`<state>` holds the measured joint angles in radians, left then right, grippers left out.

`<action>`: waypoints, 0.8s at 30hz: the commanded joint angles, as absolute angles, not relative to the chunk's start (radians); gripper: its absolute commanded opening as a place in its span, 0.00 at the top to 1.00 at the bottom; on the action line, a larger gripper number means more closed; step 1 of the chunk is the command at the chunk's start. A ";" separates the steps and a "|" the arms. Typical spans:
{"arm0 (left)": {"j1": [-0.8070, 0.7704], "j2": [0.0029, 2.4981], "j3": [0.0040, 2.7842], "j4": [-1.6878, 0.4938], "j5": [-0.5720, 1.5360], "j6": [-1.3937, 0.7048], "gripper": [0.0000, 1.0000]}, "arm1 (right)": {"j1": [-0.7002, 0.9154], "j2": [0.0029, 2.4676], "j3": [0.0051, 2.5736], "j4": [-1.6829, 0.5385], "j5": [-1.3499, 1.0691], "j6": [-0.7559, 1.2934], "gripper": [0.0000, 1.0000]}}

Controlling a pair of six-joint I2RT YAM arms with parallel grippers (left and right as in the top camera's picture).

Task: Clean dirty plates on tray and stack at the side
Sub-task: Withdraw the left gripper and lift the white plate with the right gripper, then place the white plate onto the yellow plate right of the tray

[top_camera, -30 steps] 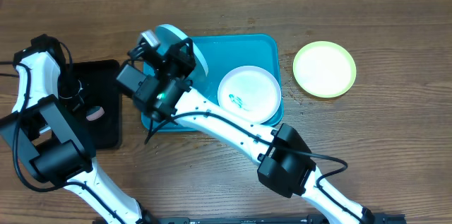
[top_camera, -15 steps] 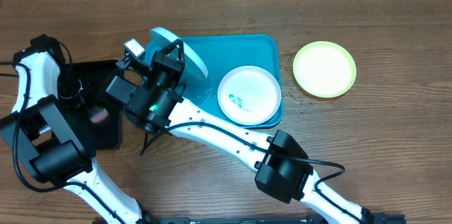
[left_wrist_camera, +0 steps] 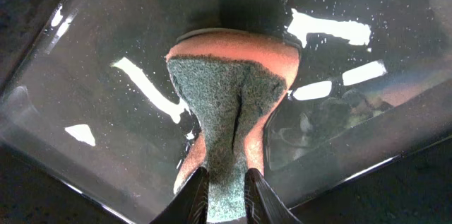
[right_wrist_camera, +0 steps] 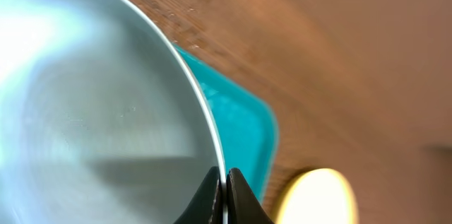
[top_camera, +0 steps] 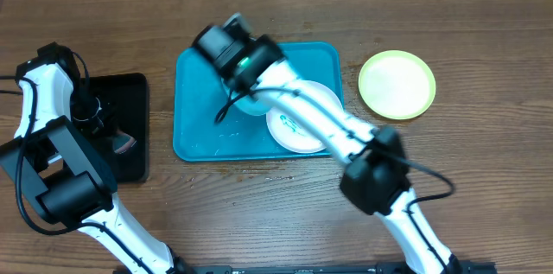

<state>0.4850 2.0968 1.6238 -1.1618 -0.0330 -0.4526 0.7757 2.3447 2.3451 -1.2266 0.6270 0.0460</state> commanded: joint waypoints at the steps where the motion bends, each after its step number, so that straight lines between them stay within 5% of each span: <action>1: 0.486 2.102 1.624 -1.163 -0.024 -0.442 0.79 | 0.636 2.199 2.370 -1.250 0.213 0.135 0.96; 14: 0.485 2.102 1.624 -1.150 -0.025 -0.441 0.67 | 0.107 2.205 2.350 -1.592 0.088 0.159 0.96; 24: 0.484 2.102 1.624 -1.148 -0.025 -0.441 0.67 | -0.139 2.207 2.188 -1.590 -0.043 0.149 0.96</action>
